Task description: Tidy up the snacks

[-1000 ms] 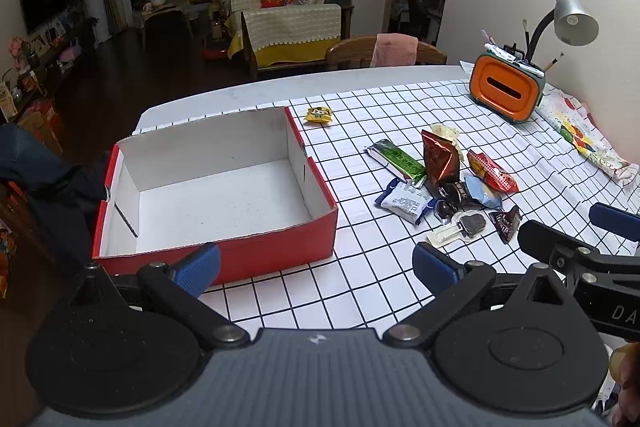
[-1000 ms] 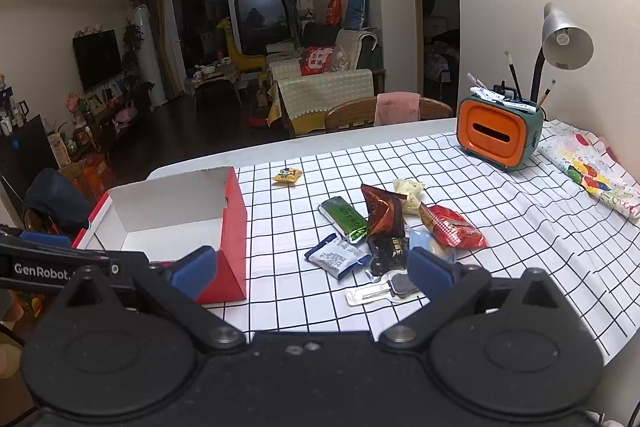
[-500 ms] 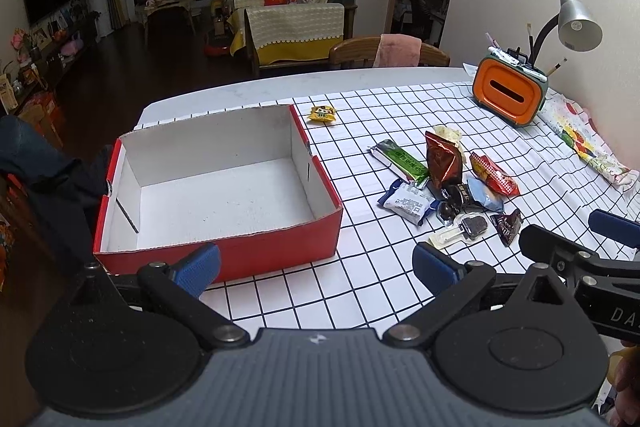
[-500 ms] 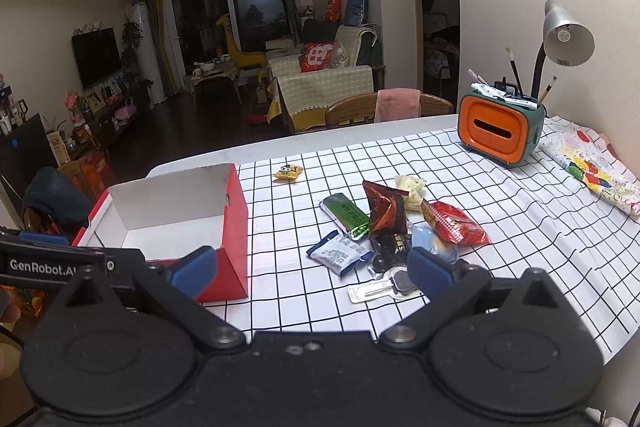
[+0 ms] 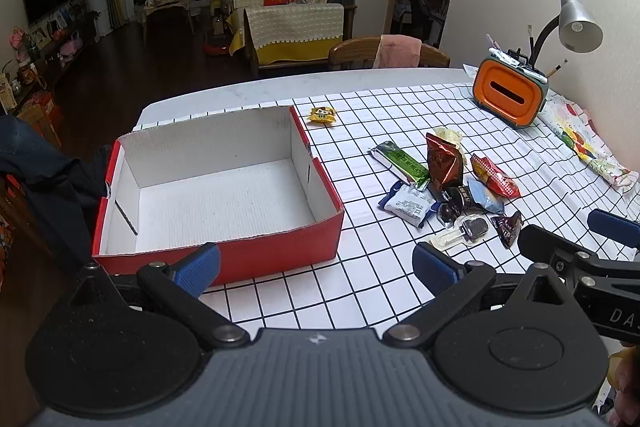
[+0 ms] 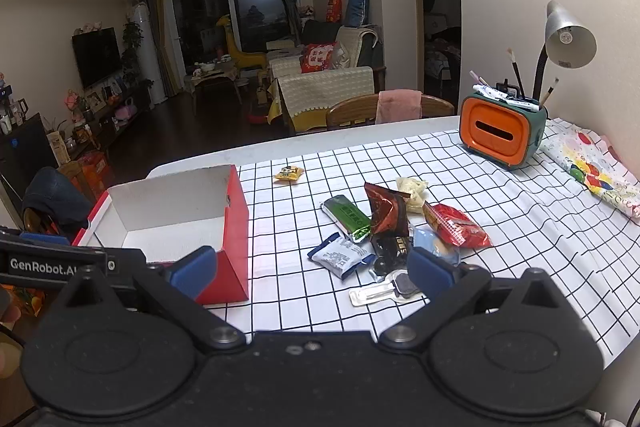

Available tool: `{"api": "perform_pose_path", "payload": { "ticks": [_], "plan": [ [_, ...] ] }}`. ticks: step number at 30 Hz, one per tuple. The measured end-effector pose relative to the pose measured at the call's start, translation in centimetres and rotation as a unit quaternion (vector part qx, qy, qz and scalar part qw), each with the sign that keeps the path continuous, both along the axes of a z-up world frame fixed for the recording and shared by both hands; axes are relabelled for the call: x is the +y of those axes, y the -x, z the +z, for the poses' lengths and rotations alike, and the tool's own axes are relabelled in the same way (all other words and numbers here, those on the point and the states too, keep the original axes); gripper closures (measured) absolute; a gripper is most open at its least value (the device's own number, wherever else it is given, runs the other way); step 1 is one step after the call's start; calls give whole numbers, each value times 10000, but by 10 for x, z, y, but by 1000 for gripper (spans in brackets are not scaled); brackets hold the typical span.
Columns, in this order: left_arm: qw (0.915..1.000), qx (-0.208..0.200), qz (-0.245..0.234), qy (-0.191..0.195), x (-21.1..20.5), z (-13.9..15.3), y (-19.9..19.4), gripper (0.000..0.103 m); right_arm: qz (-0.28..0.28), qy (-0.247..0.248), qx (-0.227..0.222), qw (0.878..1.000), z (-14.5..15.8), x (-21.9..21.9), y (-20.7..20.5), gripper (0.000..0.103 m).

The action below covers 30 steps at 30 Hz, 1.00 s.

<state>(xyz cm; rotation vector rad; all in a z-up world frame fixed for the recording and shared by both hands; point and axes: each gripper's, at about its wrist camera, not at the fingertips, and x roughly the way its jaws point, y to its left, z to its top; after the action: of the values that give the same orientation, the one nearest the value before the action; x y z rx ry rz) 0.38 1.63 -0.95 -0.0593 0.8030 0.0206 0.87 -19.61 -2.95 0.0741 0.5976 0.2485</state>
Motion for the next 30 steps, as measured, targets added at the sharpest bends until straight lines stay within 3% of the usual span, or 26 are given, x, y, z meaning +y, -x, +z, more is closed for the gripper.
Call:
{"api": "perform_pose_path", "payload": {
  "ticks": [30],
  "plan": [
    [9999,88,38,37,0,-7,-19,0,109,30,92,9999,-6,-1,-19,2]
  ]
}}
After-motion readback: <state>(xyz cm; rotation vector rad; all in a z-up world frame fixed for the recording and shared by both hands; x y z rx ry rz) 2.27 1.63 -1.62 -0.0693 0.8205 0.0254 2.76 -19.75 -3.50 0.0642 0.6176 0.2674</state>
